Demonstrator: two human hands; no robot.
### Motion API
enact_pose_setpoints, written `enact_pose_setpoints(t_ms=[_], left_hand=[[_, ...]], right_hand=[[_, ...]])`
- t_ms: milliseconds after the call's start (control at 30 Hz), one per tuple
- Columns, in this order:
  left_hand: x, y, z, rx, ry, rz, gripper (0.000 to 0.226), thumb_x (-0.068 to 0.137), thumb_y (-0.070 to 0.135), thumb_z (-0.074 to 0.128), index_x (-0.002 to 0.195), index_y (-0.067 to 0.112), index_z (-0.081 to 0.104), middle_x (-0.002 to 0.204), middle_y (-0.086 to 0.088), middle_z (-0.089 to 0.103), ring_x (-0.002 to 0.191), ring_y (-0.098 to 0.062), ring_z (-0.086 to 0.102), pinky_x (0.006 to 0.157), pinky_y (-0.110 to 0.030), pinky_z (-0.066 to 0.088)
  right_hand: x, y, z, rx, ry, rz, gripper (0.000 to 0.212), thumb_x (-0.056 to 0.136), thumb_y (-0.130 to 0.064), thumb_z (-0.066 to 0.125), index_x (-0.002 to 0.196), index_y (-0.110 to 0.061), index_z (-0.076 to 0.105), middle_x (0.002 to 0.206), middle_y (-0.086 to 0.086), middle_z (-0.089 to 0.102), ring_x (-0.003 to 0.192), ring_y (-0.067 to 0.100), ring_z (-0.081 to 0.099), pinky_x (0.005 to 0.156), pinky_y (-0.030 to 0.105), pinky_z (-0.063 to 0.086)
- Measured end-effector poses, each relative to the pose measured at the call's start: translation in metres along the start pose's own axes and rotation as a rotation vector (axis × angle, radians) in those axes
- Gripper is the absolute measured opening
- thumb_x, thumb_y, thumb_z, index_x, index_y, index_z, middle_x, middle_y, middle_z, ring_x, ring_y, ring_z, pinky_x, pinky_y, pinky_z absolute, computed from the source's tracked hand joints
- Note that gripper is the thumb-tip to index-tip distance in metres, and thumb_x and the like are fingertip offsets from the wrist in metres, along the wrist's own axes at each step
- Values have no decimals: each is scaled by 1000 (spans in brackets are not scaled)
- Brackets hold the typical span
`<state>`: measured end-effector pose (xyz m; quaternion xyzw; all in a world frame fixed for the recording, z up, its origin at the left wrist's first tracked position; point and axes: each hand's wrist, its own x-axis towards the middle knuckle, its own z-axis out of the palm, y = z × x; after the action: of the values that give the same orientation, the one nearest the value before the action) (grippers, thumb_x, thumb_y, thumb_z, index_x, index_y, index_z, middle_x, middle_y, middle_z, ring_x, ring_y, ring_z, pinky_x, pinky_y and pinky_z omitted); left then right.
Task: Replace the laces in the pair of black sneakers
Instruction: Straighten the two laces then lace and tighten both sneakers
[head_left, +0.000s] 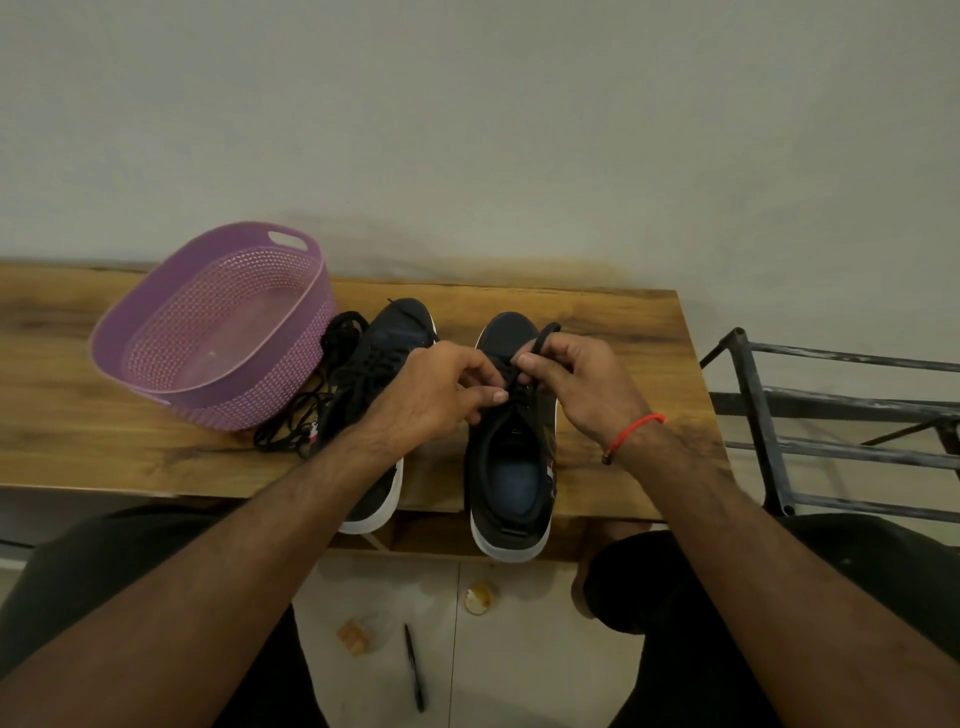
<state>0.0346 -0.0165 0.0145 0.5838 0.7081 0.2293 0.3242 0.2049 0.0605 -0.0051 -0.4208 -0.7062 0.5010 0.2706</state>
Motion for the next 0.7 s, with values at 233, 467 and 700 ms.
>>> enact_pose_setpoints(t_ms=[233,467,700], left_hand=[[4,-4,2,-94,12,38,15,87,25,79,94,28,65,80,9,71,67,7,65,56,-9,47],[11,-14,17,66,139,250,31,93,35,70,121,23,65,108,11,58,86,3,54,72,-11,43],[8,-9,30,164,266,283,11,97,35,57,89,28,60,84,15,51,75,-3,49,66,-30,45]], right_hand=[[-2,-3,-3,26,-6,-6,10,94,-12,66,100,-13,74,91,-7,73,85,3,68,80,21,55],[0,-2,-7,-13,-63,-46,5,91,-18,70,91,-19,76,95,-7,73,98,9,65,88,28,53],[1,0,-8,-40,-96,-54,10,89,-20,73,94,-12,76,93,-3,74,95,13,66,87,30,54]])
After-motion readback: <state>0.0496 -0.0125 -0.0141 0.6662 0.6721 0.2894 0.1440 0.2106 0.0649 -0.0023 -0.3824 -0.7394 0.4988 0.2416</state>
